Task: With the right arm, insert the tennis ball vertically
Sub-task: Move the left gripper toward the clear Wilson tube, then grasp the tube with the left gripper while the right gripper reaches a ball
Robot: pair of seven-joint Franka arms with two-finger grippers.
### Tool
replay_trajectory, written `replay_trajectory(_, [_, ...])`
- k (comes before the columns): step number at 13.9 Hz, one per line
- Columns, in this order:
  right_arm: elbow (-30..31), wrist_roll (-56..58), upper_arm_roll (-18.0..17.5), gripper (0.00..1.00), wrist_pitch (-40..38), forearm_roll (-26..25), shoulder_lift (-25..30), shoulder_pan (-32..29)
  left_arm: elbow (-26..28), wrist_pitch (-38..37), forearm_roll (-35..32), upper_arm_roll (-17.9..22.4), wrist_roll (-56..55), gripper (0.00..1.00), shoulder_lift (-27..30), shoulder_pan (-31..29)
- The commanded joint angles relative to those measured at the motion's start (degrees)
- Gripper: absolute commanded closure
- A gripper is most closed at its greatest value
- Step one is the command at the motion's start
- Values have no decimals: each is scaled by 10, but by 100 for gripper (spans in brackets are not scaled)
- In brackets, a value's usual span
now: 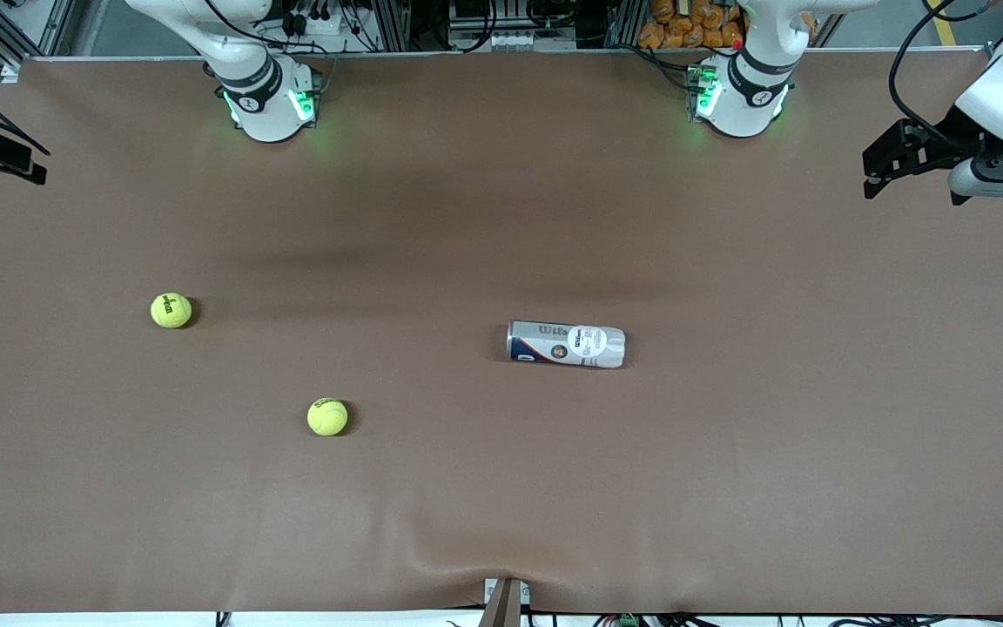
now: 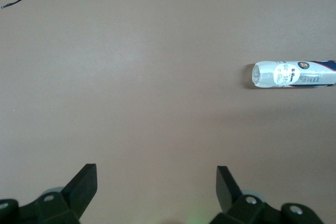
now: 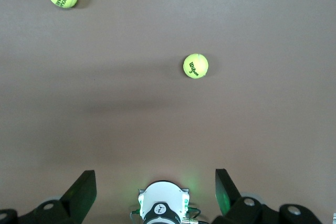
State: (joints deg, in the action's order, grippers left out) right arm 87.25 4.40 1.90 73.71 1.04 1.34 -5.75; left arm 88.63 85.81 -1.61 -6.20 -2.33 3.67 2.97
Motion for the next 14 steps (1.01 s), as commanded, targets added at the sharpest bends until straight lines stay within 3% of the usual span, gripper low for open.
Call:
replay_trajectory(1, [11,-4,-8,0,6,-2,2,-12,-12,-11,-9,-6,1,0,-16,4])
replay_trajectory(7, [24,-4,-8,0,16,-2,1,-13,-20,-6,-10,-37,8,0,-90,66])
replay_trajectory(11, [32,-2,-8,0,38,-2,-9,-16,-32,12,-11,-37,7,0,-161,159])
replay_trajectory(14, [28,1,-8,0,49,-1,-28,-24,-64,21,-65,-40,20,0,-221,227])
